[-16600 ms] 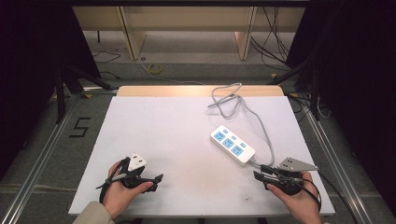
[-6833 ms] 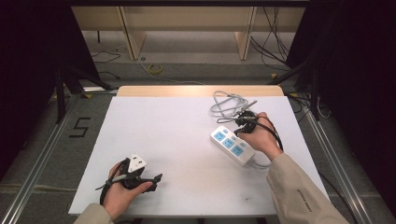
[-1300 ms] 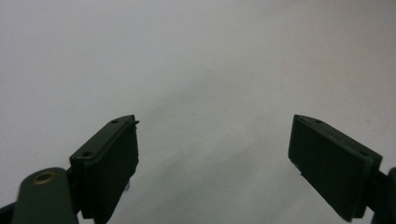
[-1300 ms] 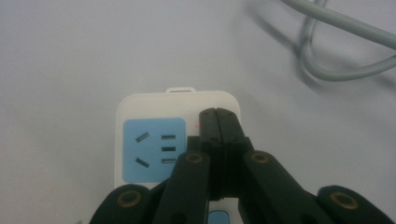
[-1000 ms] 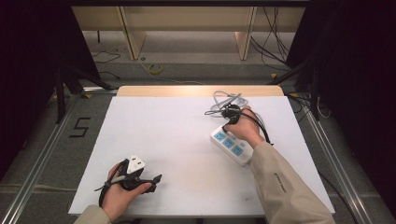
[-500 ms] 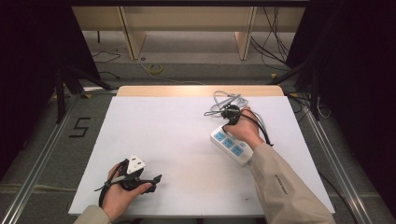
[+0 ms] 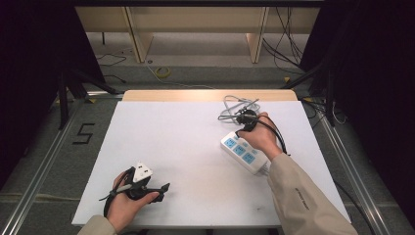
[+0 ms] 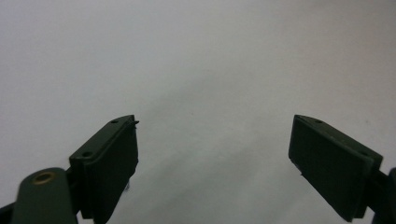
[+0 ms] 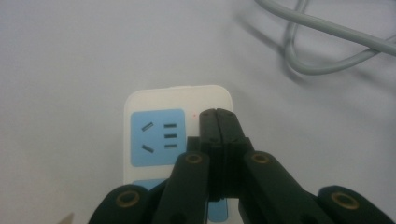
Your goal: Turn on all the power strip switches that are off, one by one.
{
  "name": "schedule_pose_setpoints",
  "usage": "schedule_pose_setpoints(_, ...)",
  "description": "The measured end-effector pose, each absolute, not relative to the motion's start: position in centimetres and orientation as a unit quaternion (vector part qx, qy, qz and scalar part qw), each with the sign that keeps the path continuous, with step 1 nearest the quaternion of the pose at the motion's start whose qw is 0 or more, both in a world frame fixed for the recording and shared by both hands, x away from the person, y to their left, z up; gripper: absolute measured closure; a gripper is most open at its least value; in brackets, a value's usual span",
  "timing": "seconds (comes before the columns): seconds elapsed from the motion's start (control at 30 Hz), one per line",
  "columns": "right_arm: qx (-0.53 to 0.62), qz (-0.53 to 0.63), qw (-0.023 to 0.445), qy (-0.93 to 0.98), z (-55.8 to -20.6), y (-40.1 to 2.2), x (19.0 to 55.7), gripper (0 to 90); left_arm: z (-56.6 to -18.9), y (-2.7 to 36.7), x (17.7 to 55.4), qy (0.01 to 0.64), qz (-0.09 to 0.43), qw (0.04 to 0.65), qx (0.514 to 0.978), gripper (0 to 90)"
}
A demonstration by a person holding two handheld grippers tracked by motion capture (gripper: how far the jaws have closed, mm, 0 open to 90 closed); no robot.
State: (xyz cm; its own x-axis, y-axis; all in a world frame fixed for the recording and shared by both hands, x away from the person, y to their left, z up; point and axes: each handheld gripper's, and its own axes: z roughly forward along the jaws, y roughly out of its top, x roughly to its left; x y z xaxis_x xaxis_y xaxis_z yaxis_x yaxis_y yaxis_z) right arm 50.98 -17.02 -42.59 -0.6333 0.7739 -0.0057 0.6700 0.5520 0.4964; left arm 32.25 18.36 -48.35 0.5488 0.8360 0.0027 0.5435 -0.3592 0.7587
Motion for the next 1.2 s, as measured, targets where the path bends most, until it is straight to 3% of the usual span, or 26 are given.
schedule_pose_setpoints(0.33,0.409,0.252,0.111,0.87,-42.3,-17.7,49.6,88.2,-48.4,18.4,32.3,0.433,0.197,0.365,0.8,15.5)
schedule_pose_setpoints(1.2,0.377,0.33,0.11,0.859,-43.0,-20.3,42.7,71.4,-48.5,18.5,32.3,0.437,0.197,0.362,0.8,15.5)
